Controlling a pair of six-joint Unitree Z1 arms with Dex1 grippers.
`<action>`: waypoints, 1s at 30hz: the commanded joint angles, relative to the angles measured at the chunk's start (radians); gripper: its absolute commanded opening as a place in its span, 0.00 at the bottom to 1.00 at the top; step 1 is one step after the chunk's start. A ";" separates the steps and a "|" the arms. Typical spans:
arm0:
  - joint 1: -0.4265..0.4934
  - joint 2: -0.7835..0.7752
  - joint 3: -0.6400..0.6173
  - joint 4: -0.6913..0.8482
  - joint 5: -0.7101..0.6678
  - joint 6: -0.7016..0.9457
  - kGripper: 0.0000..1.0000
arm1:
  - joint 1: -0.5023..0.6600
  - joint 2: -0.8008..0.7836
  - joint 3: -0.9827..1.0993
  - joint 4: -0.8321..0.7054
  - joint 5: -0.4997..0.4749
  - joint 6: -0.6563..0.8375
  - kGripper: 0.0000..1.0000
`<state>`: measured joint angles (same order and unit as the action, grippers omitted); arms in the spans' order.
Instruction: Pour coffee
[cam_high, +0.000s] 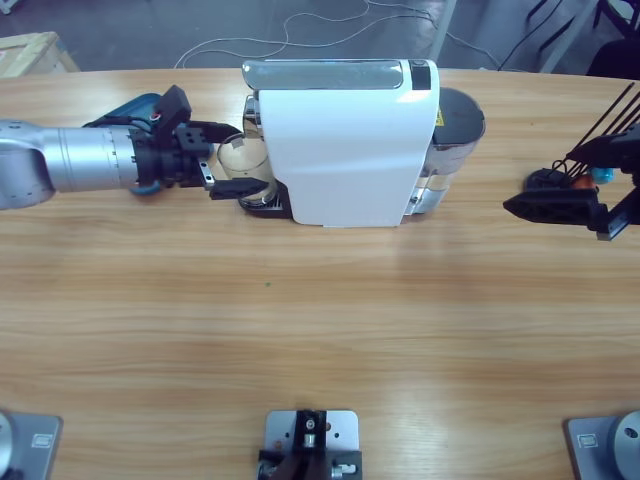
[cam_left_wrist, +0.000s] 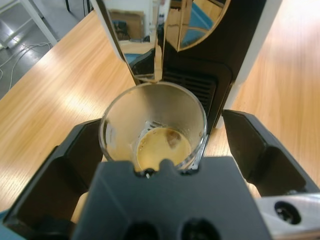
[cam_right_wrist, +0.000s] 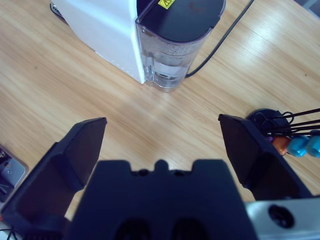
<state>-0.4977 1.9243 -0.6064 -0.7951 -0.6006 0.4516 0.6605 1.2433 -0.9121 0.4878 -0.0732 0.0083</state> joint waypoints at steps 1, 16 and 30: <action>-0.010 0.036 0.028 -0.035 0.043 -0.041 1.00 | -0.012 -0.001 0.033 0.003 0.019 0.013 1.00; 0.022 0.086 0.047 -0.145 -0.072 -0.073 0.00 | -0.011 0.006 0.029 -0.001 0.024 0.013 1.00; 0.033 0.071 0.163 -0.304 0.004 -0.096 0.00 | -0.012 -0.001 0.037 -0.009 0.024 0.013 1.00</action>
<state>-0.4763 1.9796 -0.5113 -1.0380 -0.6525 0.3637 0.6604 1.2432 -0.9121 0.4853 -0.0619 0.0084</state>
